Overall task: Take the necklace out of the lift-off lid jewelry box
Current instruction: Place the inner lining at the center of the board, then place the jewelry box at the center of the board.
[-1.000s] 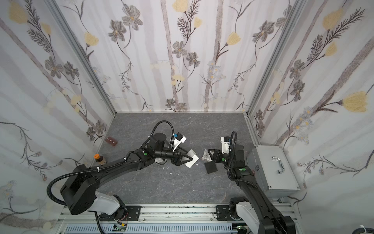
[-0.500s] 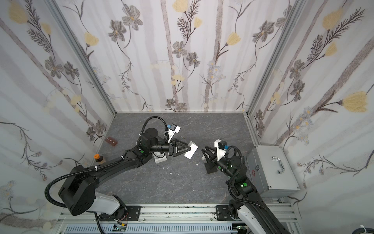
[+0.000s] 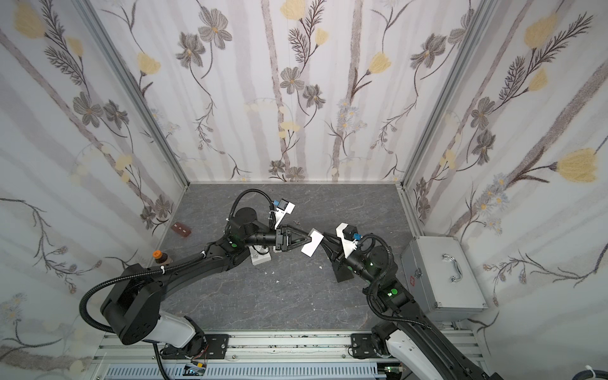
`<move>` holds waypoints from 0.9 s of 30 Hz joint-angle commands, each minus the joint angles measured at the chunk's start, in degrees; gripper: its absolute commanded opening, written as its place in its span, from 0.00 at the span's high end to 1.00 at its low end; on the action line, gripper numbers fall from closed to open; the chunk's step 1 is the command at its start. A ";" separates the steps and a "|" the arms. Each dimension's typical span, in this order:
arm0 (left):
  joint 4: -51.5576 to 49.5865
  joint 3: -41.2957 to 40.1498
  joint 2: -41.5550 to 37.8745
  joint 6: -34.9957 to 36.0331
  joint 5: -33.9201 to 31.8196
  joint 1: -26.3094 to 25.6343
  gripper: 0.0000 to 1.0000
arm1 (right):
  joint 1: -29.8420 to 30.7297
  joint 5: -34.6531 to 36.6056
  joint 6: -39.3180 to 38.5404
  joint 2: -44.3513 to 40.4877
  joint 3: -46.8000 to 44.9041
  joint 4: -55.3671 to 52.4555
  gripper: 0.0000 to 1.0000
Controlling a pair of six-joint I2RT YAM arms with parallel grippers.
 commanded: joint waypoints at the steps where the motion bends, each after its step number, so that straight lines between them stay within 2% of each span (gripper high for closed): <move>1: 3.00 0.18 -0.14 -1.14 1.29 0.02 0.30 | 0.27 2.01 -2.63 0.76 1.25 2.72 0.77; 5: 3.17 -0.17 -0.40 -1.40 1.86 0.02 0.31 | 0.34 1.48 -3.27 1.48 2.07 2.39 0.78; 8: 3.46 -0.36 -0.27 -1.73 2.42 -0.01 0.30 | 0.34 -0.91 -3.21 1.46 2.38 2.29 0.86; 11: 4.00 -0.61 -0.22 -2.02 2.29 0.07 0.21 | 0.33 -4.06 -1.53 1.28 2.68 2.04 0.98; 14: 4.04 -1.82 -1.63 -0.80 0.20 0.73 0.12 | 0.35 -3.51 0.06 1.41 3.74 -2.34 1.00; 17: -3.84 -3.21 -6.36 5.47 -5.85 2.60 0.10 | 0.35 -0.39 1.47 2.18 5.26 -10.04 1.00; 22: -27.68 -3.85 -18.76 23.11 -27.77 3.85 0.05 | 0.69 3.73 5.10 9.61 10.49 -25.68 1.00; 24: -32.97 -3.61 -21.20 26.62 -32.42 3.92 0.05 | 0.85 5.44 7.16 14.38 12.32 -30.15 1.00; 27: -37.41 -3.83 -22.73 29.38 -35.97 3.93 0.05 | 0.89 6.06 9.68 23.50 14.84 -35.33 1.00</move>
